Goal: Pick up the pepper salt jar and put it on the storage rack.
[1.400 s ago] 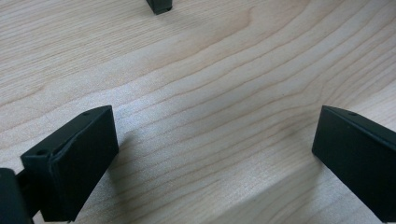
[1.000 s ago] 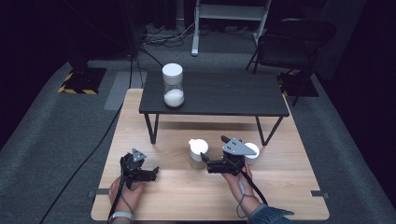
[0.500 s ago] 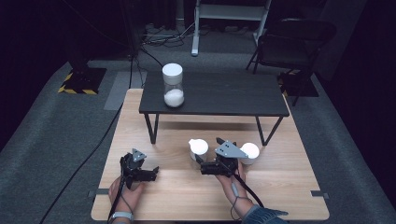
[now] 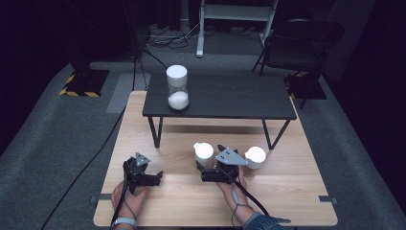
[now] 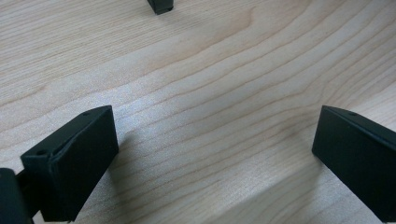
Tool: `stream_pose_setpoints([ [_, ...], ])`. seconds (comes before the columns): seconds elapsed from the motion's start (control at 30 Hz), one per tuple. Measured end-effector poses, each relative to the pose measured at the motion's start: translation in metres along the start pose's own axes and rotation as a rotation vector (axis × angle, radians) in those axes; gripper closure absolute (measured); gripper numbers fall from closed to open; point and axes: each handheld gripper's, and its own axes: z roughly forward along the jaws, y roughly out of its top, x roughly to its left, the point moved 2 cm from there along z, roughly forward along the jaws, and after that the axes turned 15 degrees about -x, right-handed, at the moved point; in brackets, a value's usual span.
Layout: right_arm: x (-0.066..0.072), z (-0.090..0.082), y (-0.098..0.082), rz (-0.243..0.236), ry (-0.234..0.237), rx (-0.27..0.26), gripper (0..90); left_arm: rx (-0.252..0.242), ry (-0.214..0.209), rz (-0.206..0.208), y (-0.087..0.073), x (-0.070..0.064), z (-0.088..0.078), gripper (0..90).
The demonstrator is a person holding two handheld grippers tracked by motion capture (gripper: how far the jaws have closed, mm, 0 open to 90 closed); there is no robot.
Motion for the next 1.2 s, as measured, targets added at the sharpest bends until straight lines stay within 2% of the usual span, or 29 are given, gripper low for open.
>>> stream_pose_setpoints([
  [0.3,-0.001,0.007,-0.012,0.038,0.002,0.015,3.1,0.0,0.0,0.001,0.0,0.0,0.0,0.4],
  [0.6,0.005,0.013,-0.024,0.009,-0.006,0.021,9.7,0.0,0.0,0.001,0.0,0.0,0.0,0.4],
  [0.77,0.003,0.019,-0.031,0.036,0.005,0.039,12.4,0.0,0.0,-0.001,0.0,0.0,0.0,0.4],
  [1.03,0.005,0.025,-0.039,0.031,-0.019,0.068,13.8,0.0,0.0,0.0,0.0,0.0,0.0,0.4],
  [1.2,0.007,0.029,-0.043,0.012,-0.026,0.082,16.3,0.0,0.0,0.0,0.0,0.0,0.0,0.4],
])
